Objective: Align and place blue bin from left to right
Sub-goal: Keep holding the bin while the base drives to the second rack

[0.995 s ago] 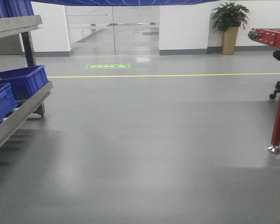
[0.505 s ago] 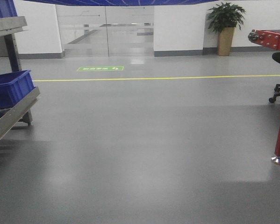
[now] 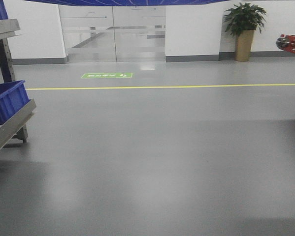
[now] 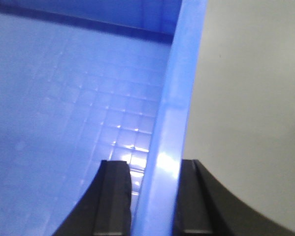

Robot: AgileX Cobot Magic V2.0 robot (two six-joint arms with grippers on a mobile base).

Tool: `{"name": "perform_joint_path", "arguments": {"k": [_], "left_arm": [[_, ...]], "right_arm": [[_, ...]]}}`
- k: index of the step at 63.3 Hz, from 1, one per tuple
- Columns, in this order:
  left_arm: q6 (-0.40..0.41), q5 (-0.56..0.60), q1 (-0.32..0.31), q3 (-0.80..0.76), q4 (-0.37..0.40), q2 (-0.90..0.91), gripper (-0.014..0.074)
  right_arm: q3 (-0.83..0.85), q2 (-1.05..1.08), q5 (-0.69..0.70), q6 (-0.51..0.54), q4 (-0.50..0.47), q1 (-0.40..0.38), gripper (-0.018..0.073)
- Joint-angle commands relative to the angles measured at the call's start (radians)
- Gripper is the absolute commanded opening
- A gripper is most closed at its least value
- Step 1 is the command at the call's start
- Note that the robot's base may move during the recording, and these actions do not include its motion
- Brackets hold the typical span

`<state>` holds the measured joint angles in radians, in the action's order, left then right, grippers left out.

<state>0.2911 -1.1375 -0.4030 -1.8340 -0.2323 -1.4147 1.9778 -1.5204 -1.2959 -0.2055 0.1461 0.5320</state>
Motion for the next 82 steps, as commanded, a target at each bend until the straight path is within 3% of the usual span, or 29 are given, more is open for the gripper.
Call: {"name": "perform_joint_path", "arguments": {"k": [1,56,82], "left_arm": [[-0.02,0.09,-0.004,-0.015,-0.028,0.019,-0.0012],[-0.02,0.09,-0.004,-0.015,-0.028,0.019,-0.0012],[-0.02,0.092,-0.004,-0.015,-0.063,0.019,-0.0012]], "right_arm": [[0.013,0.025,0.095,0.043,0.026,0.0,-0.007],[0.013,0.025,0.095,0.043,0.026,0.0,-0.007],[0.013,0.025,0.095,0.043,0.026,0.0,-0.007]]}}
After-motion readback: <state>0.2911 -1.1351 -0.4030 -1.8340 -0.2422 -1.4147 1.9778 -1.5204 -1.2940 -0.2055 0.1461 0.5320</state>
